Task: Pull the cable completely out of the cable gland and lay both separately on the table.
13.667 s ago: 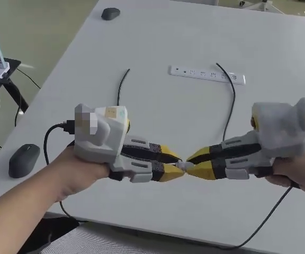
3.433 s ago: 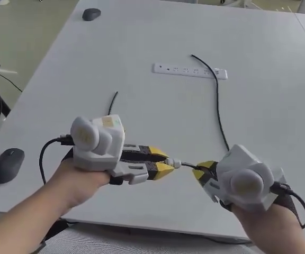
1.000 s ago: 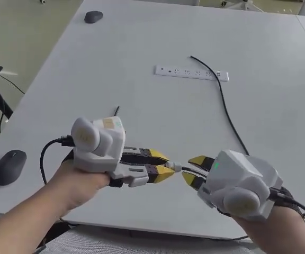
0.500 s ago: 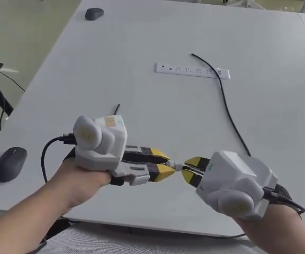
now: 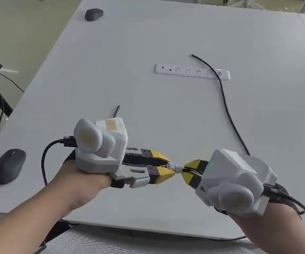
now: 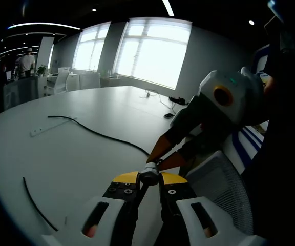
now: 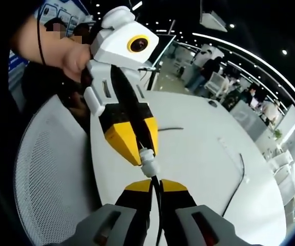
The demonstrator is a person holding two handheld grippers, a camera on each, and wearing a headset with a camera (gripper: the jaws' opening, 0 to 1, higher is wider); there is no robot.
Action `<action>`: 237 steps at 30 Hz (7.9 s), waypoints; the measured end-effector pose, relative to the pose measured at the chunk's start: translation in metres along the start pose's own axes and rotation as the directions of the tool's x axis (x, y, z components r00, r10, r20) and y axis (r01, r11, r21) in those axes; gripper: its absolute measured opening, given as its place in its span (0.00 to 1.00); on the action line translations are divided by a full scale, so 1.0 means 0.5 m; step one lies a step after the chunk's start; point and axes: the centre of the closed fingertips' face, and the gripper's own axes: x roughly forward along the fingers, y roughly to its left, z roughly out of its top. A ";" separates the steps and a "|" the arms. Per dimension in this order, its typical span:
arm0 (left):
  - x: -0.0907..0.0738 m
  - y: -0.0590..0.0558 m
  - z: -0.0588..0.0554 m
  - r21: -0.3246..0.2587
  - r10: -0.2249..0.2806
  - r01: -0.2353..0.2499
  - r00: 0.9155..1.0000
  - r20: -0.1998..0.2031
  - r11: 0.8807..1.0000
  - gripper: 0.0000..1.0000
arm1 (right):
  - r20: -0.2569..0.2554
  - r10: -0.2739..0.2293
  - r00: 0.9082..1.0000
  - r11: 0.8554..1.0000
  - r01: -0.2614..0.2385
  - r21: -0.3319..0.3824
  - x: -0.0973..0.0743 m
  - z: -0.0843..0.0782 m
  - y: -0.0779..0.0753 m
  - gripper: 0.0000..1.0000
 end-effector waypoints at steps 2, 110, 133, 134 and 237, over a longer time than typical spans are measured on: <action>0.000 0.001 0.000 0.004 0.000 0.000 1.000 0.001 1.000 0.15 | -0.002 0.002 1.000 1.000 -0.002 0.024 0.001 -0.001 -0.002 0.00; -0.011 0.031 0.003 -0.001 0.024 -0.024 1.000 0.003 1.000 0.15 | -0.002 0.017 1.000 1.000 -0.018 -0.016 0.019 0.017 -0.011 0.03; -0.008 0.032 -0.003 0.009 0.018 -0.018 1.000 -0.016 1.000 0.15 | -0.025 0.021 0.999 0.999 -0.020 0.034 0.031 0.007 -0.010 0.00; -0.008 0.032 -0.004 0.009 0.017 -0.017 1.000 -0.017 1.000 0.15 | -0.025 0.024 0.999 0.998 -0.022 0.052 0.031 0.006 -0.009 0.00; -0.023 0.039 -0.003 -0.009 0.029 -0.029 1.000 -0.001 1.000 0.15 | -0.010 0.010 1.000 0.999 -0.010 -0.046 0.035 0.021 -0.007 0.08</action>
